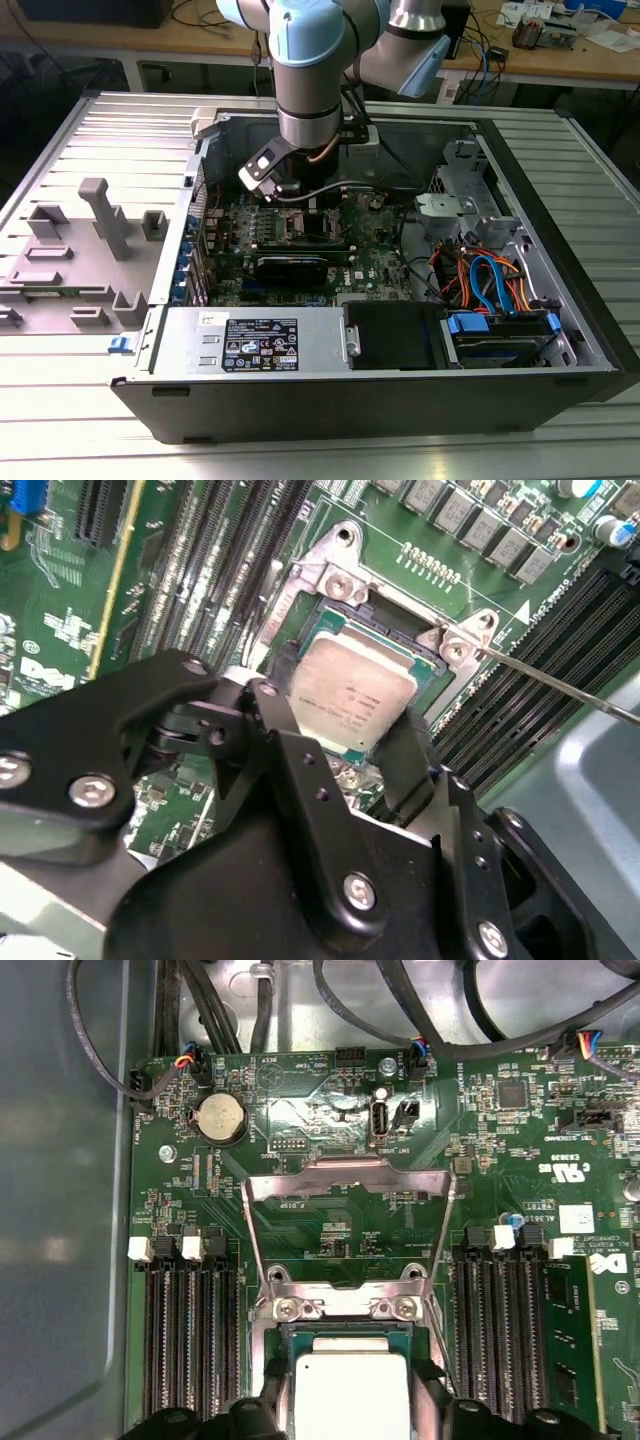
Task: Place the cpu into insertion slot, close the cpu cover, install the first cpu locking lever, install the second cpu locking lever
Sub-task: 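Place the cpu into insertion slot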
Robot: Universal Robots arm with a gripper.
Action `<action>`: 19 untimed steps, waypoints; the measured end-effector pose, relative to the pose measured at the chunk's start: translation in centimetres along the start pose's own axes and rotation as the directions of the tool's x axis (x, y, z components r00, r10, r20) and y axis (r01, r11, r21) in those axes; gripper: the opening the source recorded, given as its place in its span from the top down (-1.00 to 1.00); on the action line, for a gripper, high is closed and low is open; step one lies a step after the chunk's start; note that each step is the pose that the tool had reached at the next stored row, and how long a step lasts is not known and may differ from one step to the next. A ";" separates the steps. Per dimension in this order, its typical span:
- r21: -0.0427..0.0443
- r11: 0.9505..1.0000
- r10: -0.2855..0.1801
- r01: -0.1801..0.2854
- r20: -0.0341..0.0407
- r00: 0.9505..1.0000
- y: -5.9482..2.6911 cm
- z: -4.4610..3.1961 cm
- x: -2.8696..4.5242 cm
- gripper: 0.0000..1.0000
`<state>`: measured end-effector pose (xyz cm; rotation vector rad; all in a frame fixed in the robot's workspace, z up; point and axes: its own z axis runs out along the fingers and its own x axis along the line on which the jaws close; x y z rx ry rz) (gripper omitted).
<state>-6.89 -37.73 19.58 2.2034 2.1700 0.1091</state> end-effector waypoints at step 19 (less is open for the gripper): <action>0.001 1.000 0.015 -0.015 -0.001 1.000 0.19 0.03 0.24 -0.23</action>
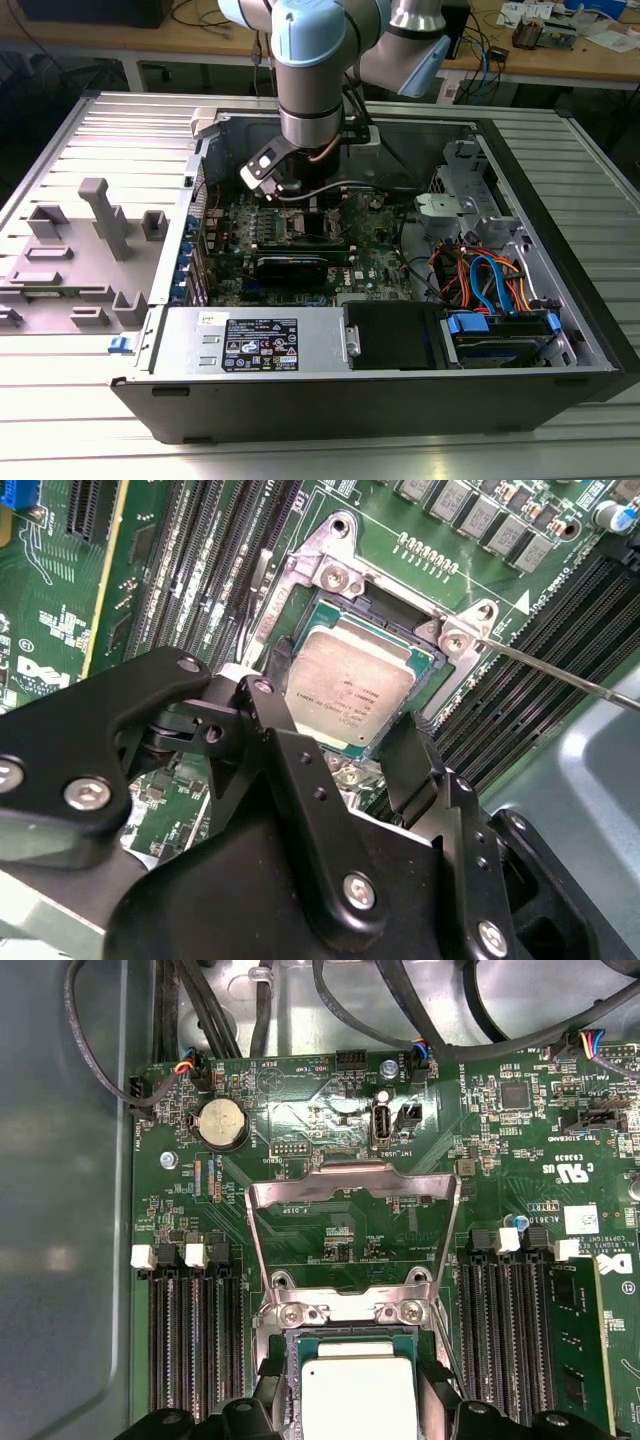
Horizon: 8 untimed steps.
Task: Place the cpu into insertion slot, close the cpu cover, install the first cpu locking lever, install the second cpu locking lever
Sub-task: 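Place the cpu into insertion slot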
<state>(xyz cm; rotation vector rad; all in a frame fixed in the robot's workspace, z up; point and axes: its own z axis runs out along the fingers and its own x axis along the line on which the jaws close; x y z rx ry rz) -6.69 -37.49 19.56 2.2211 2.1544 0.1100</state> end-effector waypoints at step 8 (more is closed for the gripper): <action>-0.001 1.000 -0.002 0.002 0.021 1.000 0.05 0.00 0.06 -0.23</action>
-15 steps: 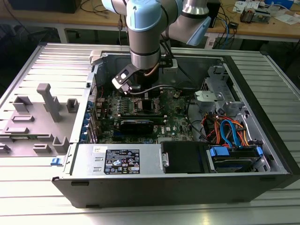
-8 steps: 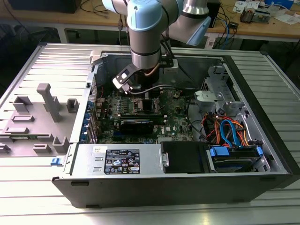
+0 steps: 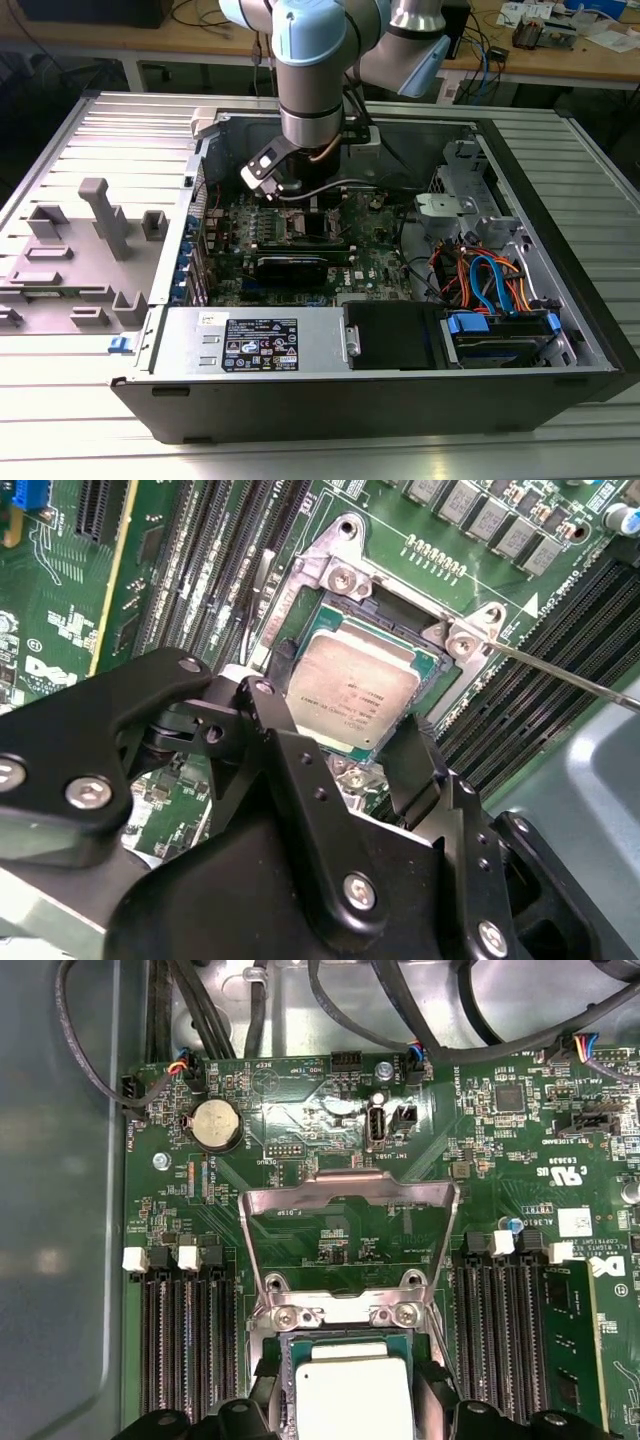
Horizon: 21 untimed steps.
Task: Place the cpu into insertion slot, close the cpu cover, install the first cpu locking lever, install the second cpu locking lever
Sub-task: 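Place the cpu into insertion slot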
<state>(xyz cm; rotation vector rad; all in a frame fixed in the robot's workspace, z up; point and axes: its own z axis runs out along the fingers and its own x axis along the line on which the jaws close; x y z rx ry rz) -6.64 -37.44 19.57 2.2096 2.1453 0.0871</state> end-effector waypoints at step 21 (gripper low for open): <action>0.007 1.000 0.004 -0.004 -0.004 1.000 -0.16 -0.72 -0.01 -0.37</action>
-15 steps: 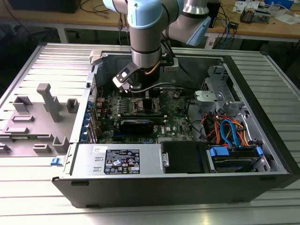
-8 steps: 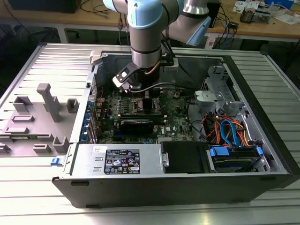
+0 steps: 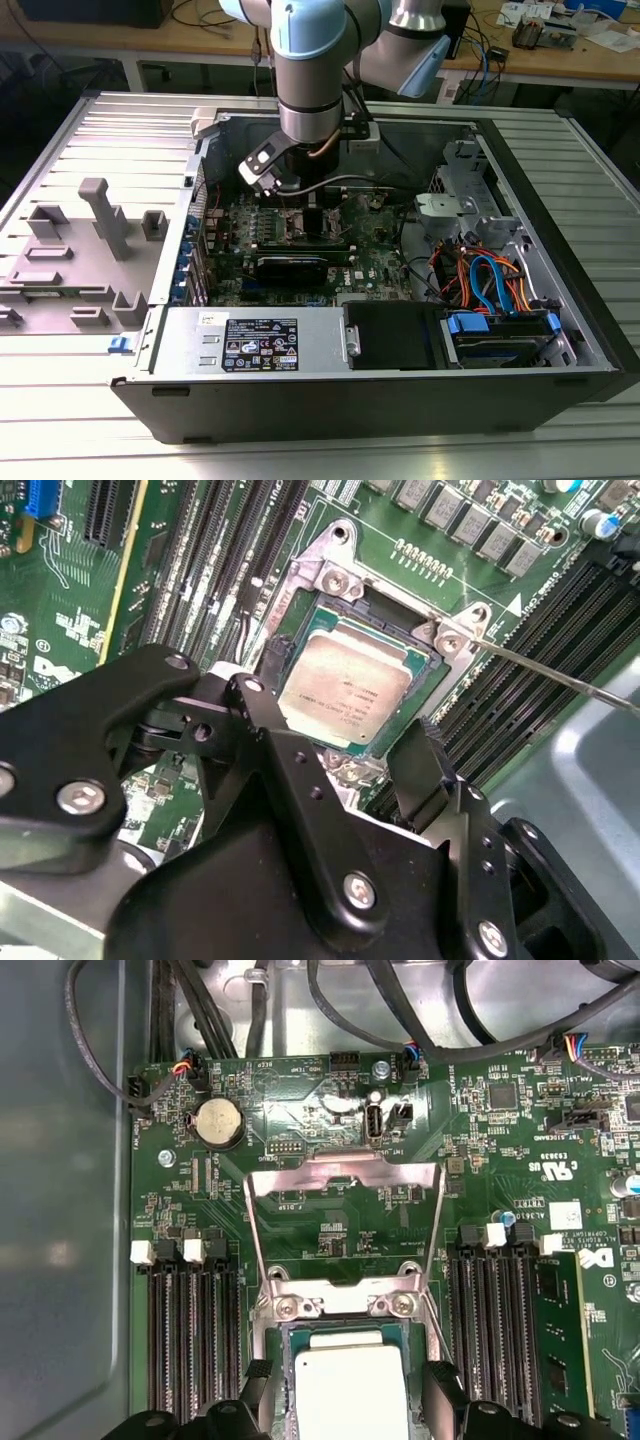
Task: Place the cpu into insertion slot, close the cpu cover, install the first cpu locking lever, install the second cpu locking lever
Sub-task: 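Place the cpu into insertion slot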
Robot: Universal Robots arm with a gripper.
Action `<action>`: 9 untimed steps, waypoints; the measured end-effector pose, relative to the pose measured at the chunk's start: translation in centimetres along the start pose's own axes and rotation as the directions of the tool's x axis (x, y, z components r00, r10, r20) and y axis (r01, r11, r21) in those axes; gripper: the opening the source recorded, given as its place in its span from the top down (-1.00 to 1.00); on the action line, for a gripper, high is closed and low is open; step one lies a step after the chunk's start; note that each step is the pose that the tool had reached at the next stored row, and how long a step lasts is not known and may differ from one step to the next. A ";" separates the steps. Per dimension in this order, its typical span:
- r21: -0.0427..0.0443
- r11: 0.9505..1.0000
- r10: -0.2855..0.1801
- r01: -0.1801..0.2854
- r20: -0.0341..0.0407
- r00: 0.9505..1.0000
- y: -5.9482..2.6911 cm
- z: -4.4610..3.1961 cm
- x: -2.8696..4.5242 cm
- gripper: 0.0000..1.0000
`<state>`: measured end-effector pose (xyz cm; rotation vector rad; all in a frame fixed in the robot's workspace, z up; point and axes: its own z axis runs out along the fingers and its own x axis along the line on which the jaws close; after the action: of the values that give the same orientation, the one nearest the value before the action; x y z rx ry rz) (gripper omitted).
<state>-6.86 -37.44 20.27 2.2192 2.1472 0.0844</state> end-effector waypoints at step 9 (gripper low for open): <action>0.000 1.000 0.000 0.000 -0.003 1.000 -0.86 0.07 -0.06 -0.37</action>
<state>-7.72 -37.47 20.13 2.2203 2.1487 0.0872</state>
